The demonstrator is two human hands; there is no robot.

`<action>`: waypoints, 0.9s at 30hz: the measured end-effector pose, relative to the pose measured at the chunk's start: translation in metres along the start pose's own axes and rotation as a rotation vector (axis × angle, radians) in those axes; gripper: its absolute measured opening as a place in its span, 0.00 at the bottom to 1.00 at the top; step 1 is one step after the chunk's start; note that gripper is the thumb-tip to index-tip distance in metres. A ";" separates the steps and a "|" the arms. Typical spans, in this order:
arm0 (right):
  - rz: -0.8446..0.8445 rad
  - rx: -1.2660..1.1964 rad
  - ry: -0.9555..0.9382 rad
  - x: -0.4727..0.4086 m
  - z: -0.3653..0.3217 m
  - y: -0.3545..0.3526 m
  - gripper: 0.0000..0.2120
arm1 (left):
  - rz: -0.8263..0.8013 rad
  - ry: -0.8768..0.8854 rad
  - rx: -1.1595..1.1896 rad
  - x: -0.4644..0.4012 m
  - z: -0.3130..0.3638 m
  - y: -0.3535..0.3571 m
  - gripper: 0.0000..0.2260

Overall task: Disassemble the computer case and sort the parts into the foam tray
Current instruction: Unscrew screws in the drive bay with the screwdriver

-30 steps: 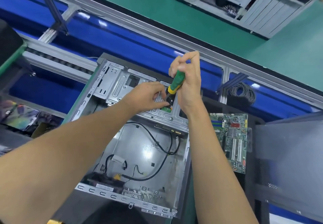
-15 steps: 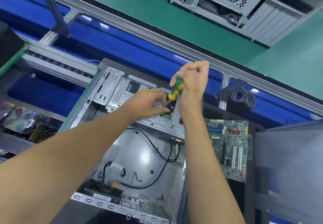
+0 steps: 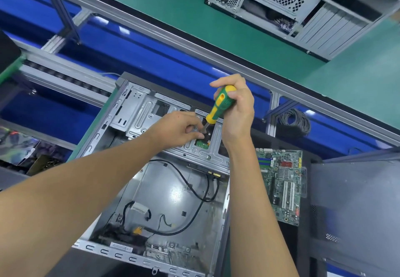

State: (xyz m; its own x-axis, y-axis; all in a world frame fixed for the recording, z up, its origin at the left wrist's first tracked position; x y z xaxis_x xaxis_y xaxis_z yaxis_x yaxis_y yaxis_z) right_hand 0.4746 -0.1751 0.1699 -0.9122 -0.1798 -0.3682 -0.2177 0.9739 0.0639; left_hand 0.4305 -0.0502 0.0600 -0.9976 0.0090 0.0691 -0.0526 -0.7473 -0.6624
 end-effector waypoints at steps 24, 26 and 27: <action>-0.051 0.169 -0.173 0.001 -0.016 0.012 0.15 | 0.028 -0.210 0.068 -0.005 -0.005 0.003 0.14; -0.021 0.182 -0.175 0.001 -0.016 0.011 0.17 | 0.020 -0.214 0.075 -0.006 -0.006 0.005 0.14; -0.020 0.183 -0.169 0.001 -0.016 0.011 0.18 | 0.017 -0.214 0.085 -0.006 -0.008 0.005 0.14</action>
State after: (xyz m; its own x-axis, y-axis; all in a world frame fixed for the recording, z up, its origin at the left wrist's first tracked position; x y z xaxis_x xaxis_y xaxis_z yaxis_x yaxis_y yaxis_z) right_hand 0.4658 -0.1667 0.1852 -0.8338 -0.1887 -0.5188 -0.1550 0.9820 -0.1082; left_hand 0.4358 -0.0489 0.0507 -0.9653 -0.1383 0.2214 -0.0232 -0.7993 -0.6004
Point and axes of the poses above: each hand's wrist, its own x-axis away from the middle knuckle, its own y-axis out of the palm, z = x × y, the point moved 5 cm from there along -x, towards the middle knuckle, and after that the axes turned 15 degrees about -y, right-handed, at the moved point
